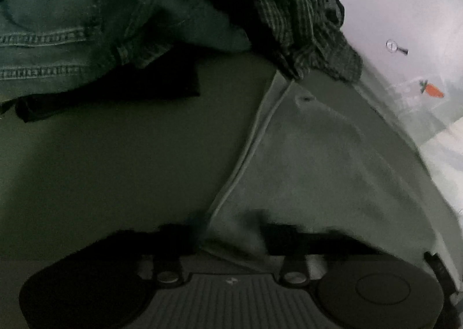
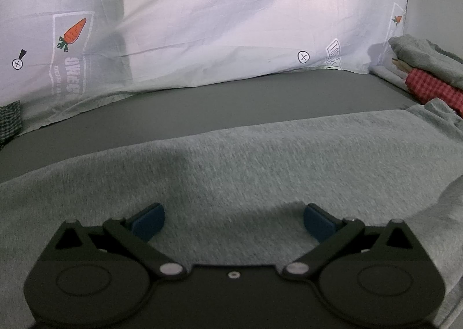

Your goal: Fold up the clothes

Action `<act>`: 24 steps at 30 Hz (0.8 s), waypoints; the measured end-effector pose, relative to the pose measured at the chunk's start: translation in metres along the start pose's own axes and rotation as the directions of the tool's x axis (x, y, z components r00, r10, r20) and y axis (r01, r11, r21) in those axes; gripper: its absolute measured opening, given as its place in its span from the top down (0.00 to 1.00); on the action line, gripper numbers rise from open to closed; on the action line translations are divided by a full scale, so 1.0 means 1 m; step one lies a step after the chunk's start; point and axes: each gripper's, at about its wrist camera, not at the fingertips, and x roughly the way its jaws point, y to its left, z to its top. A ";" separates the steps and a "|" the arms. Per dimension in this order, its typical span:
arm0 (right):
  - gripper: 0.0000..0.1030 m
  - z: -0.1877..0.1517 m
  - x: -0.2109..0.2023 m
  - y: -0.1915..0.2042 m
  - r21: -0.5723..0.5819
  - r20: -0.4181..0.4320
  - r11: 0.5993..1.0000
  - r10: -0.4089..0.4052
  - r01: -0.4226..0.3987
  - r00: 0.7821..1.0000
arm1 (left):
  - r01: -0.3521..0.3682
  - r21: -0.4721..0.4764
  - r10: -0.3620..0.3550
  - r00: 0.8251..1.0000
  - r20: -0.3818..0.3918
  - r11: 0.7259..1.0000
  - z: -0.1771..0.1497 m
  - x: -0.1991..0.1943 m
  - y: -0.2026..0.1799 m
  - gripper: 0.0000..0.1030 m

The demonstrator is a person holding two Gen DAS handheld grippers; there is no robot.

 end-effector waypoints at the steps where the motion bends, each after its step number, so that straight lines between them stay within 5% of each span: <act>1: 0.00 0.000 0.000 0.000 0.000 0.000 1.000 0.000 0.000 1.000 | 0.002 -0.007 -0.002 1.000 -0.004 1.000 0.000 0.001 -0.002 0.96; 7: 0.00 0.000 0.000 0.000 0.002 0.000 1.000 0.003 -0.003 1.000 | 0.119 0.052 -0.121 0.992 0.035 0.992 0.008 -0.006 -0.044 0.97; 12: 0.00 0.000 0.000 0.000 0.003 0.000 1.000 0.005 -0.005 1.000 | 0.341 0.241 -0.333 0.940 -0.074 0.909 -0.009 -0.003 -0.120 0.96; 16: 0.00 -0.001 0.000 -0.001 0.004 0.000 1.000 0.009 -0.009 1.000 | 0.364 0.372 -0.314 0.930 -0.191 0.854 -0.043 0.013 -0.169 0.87; 20: 0.00 -0.001 0.000 -0.001 0.005 0.000 1.000 0.012 -0.012 1.000 | 0.394 0.419 -0.323 0.918 -0.232 0.818 -0.054 0.008 -0.174 0.70; 24: 0.00 0.000 0.000 -0.002 0.003 -0.001 1.000 0.013 -0.013 1.000 | 0.337 0.395 -0.299 0.942 -0.154 0.855 -0.043 -0.006 -0.151 0.60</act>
